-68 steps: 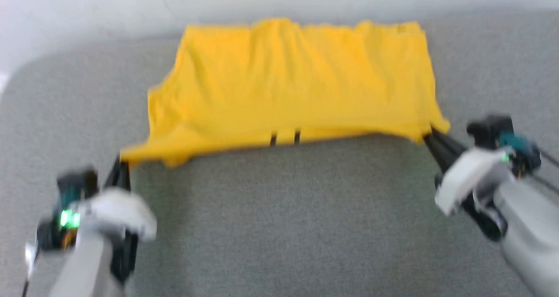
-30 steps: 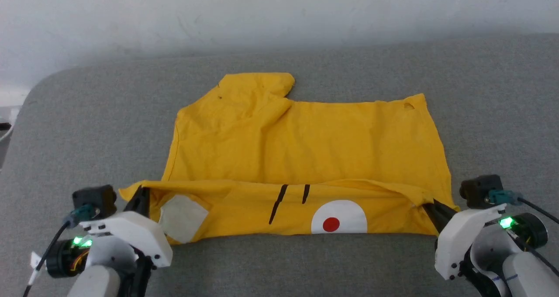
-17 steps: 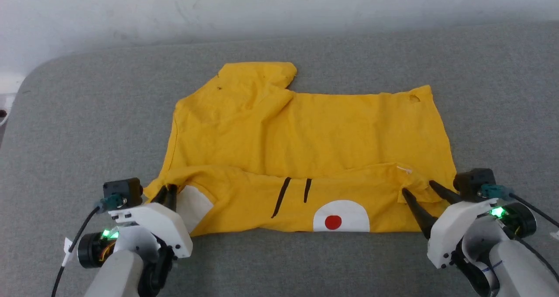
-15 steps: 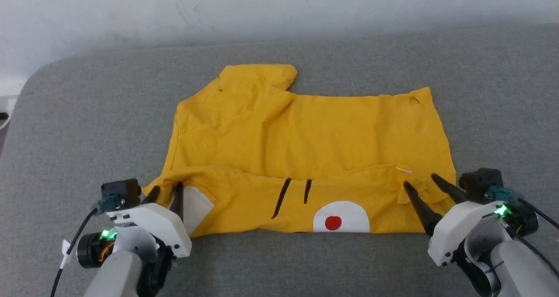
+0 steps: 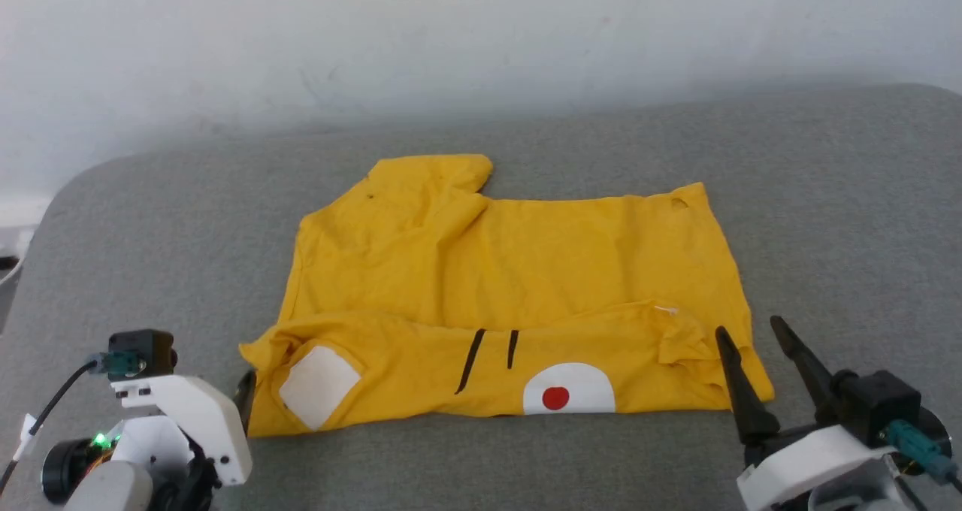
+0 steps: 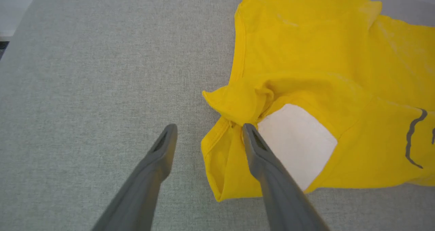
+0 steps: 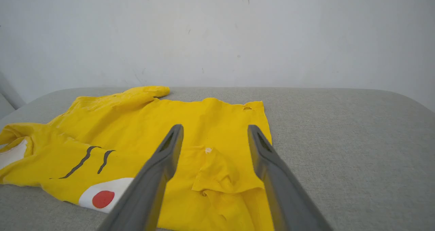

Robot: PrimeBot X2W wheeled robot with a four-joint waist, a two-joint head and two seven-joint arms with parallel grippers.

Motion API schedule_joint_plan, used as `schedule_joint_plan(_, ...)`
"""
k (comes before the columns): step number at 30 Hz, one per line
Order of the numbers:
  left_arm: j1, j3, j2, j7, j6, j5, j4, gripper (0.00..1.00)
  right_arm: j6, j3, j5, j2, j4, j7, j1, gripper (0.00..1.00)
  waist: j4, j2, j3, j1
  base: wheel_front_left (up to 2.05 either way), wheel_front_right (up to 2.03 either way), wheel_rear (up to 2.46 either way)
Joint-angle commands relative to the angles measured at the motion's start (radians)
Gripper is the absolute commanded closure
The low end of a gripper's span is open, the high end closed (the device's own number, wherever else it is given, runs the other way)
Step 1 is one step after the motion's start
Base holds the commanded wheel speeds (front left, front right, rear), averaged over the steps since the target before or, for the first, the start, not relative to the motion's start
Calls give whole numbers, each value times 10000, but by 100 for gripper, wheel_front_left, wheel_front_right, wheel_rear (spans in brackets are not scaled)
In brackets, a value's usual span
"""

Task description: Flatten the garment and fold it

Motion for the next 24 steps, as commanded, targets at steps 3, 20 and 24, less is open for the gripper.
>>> schedule_joint_plan(3,302,-128,307,1145,153,-250,-95,0,-21,-44,-245,277,-662,206,423,0,-418,-1,-101,2,0,0,0)
schedule_joint_plan(20,70,-1182,-100,3203,-295,-747,1421,100,-21,-188,-319,498,-1779,858,782,0,-1412,-1,194,2,0,0,0)
schedule_joint_plan(24,73,-1160,-273,2817,-352,-793,1643,100,-21,-416,75,308,-1696,1468,759,0,-1308,-1,109,2,0,0,0)
